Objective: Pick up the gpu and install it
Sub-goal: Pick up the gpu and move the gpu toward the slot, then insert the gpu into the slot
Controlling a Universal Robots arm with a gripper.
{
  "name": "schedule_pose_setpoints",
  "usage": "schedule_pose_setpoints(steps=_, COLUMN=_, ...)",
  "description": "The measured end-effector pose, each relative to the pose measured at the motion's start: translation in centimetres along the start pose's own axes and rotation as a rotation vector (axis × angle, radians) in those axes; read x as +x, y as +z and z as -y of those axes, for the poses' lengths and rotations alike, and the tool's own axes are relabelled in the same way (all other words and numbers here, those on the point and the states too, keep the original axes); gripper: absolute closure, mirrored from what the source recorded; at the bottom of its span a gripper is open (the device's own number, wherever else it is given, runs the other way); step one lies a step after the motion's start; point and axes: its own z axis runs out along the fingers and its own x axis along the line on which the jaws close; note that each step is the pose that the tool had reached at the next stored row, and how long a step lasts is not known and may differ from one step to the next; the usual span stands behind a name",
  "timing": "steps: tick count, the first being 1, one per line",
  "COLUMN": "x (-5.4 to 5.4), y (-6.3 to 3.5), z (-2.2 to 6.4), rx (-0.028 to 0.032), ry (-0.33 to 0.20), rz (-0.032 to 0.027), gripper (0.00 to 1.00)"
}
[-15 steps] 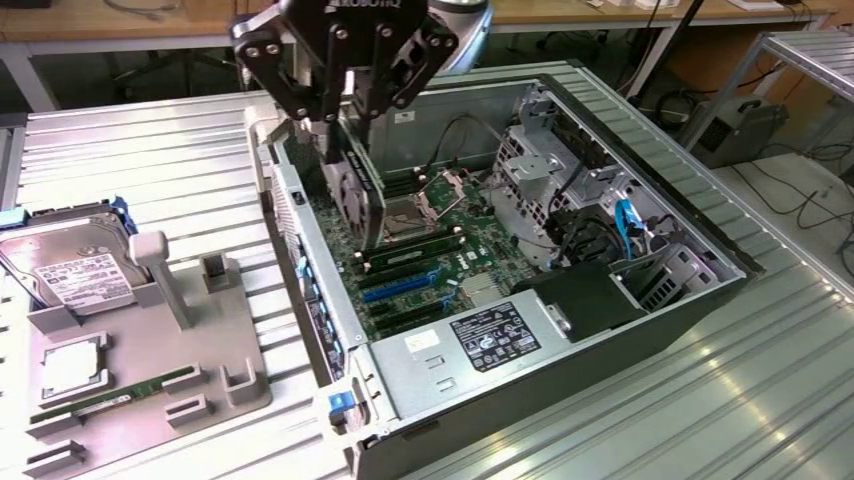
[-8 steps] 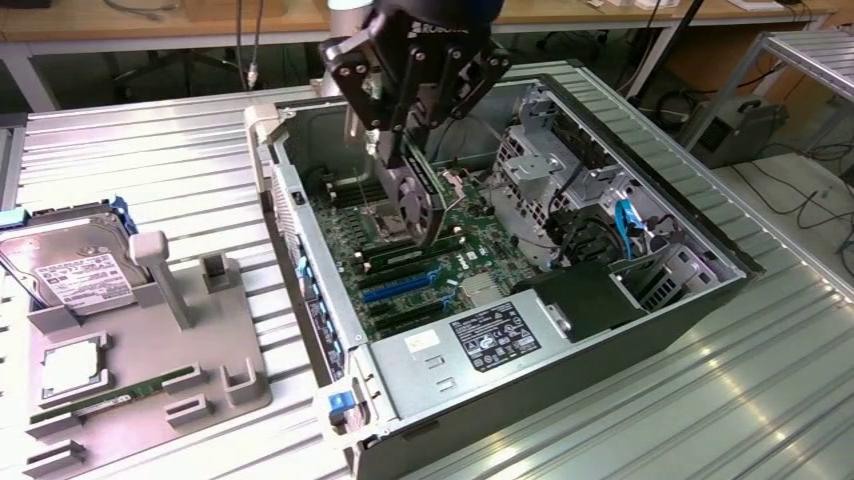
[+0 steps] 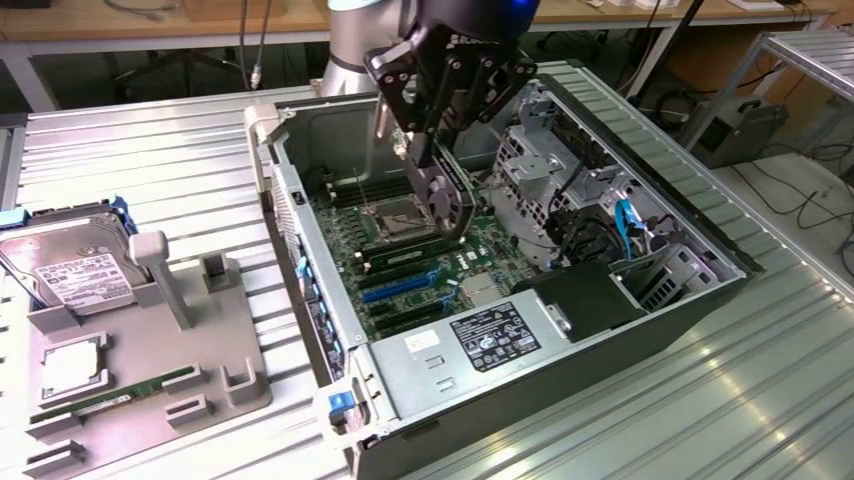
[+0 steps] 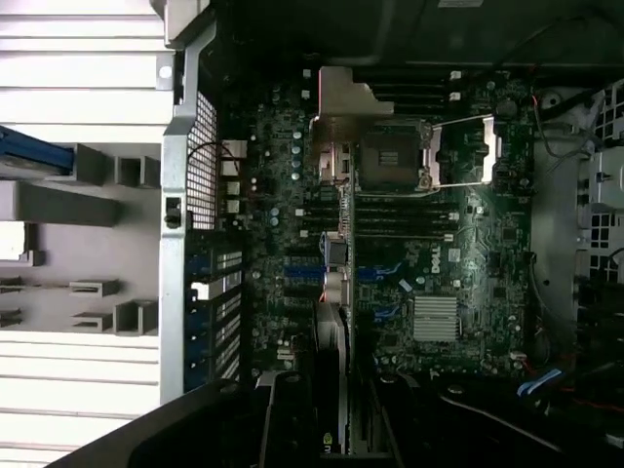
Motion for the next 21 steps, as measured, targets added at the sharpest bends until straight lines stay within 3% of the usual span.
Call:
schedule_pose_setpoints(steps=5, x=-3.2, y=1.15, z=-0.43, rx=0.0002, ry=0.0, rz=-0.0002, gripper=0.74)
schedule_pose_setpoints(steps=6, x=-3.5, y=1.36, z=-0.42, rx=-0.0001, ry=0.0, rz=-0.0001, gripper=0.74)
schedule_pose_setpoints(steps=21, x=-3.6, y=1.42, z=-0.41, rx=0.0002, ry=0.0, rz=-0.0007, gripper=0.74)
